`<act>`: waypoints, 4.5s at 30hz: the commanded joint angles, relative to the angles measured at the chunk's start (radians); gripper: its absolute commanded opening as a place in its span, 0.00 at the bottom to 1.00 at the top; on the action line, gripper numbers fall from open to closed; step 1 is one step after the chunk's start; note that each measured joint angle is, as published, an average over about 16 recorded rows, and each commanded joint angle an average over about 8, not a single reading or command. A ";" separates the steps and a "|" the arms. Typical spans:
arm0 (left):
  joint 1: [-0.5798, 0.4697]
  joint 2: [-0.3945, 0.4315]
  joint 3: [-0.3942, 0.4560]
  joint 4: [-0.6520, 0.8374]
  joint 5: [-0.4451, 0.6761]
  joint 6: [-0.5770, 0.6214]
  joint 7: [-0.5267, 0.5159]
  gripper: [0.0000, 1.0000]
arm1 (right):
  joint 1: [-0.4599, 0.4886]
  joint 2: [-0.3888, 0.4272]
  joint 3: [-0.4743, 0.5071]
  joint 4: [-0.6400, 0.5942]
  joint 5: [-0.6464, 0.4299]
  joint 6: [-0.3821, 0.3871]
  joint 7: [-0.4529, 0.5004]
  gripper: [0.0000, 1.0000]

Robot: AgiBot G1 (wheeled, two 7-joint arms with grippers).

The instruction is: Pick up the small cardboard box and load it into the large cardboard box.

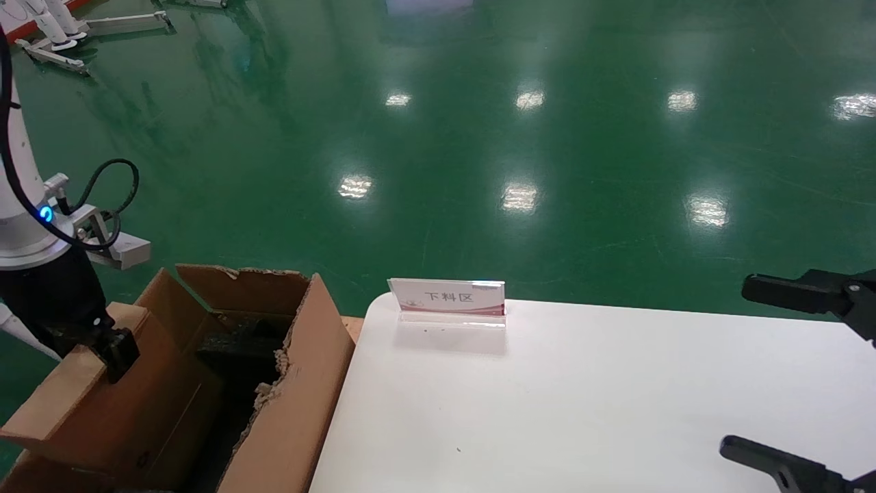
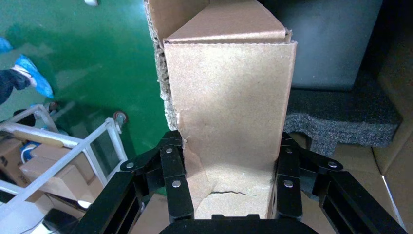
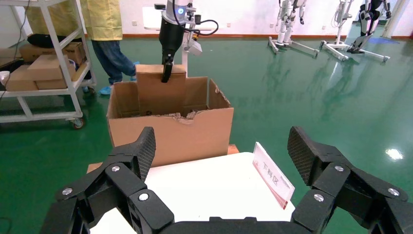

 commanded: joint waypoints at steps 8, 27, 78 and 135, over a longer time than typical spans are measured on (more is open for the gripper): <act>0.048 0.020 0.002 0.037 -0.012 -0.014 -0.004 0.00 | 0.000 0.000 0.000 0.000 0.000 0.000 0.000 1.00; 0.133 0.028 -0.020 0.103 -0.036 -0.073 -0.018 0.00 | 0.000 0.000 0.000 0.000 0.000 0.000 0.000 1.00; 0.191 0.020 -0.022 0.139 -0.036 -0.095 -0.031 1.00 | 0.000 0.000 0.000 0.000 0.000 0.000 0.000 1.00; 0.051 -0.317 -0.506 -0.164 -0.330 -0.044 0.772 1.00 | 0.000 0.000 0.000 0.000 0.000 0.000 0.000 1.00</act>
